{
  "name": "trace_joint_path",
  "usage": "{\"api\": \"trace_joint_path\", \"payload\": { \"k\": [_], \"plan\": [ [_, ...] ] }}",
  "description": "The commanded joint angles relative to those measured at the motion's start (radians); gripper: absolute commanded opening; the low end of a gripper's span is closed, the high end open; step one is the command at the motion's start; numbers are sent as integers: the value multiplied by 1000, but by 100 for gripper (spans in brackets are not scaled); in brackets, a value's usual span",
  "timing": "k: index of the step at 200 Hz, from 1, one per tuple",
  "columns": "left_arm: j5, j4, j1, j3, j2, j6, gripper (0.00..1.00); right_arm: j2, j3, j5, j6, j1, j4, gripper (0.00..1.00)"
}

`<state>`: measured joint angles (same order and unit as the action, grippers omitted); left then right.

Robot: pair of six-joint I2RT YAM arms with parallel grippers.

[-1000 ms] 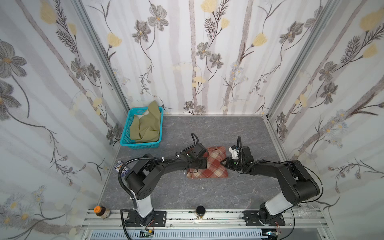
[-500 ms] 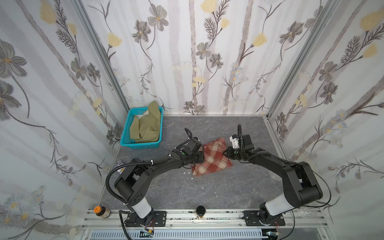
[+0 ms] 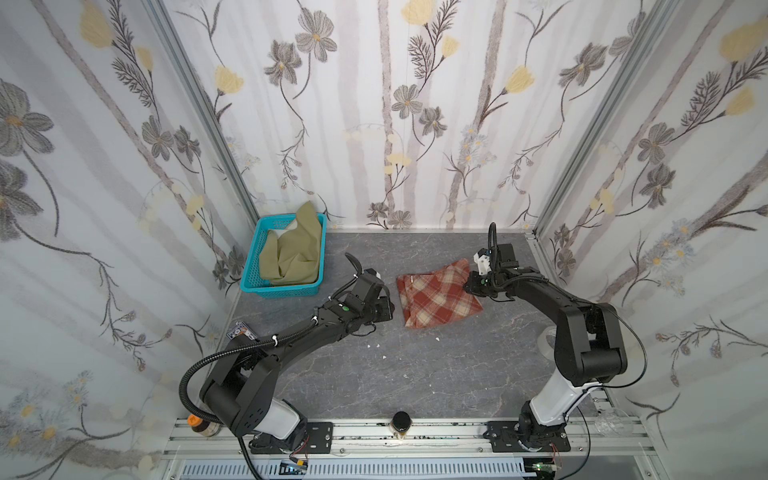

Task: Fold and stack the skirts
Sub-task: 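Drag the plaid skirt to the far corner with the right gripper while the left releases, then lower the plaid skirt in the far corner and open the right gripper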

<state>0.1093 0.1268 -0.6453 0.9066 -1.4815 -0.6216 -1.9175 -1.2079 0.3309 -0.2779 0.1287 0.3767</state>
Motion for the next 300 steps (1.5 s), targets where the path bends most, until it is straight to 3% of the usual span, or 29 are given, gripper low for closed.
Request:
{"api": "trace_joint_path", "payload": {
  "k": [1,94,160,300],
  "plan": [
    [8,-4,8,-10,4,0,33,-48,-68,-19,81,-28,53,0],
    [31,-6,39,9,-53,17,33,-239,-353,-4,221,-226,194,0],
    [47,-41,35,12,-117,-61,33,-395,-590,-14,291,-330,301,0],
    [79,-44,36,97,-230,-81,32,-603,-911,-37,351,-405,410,0]
  ]
}}
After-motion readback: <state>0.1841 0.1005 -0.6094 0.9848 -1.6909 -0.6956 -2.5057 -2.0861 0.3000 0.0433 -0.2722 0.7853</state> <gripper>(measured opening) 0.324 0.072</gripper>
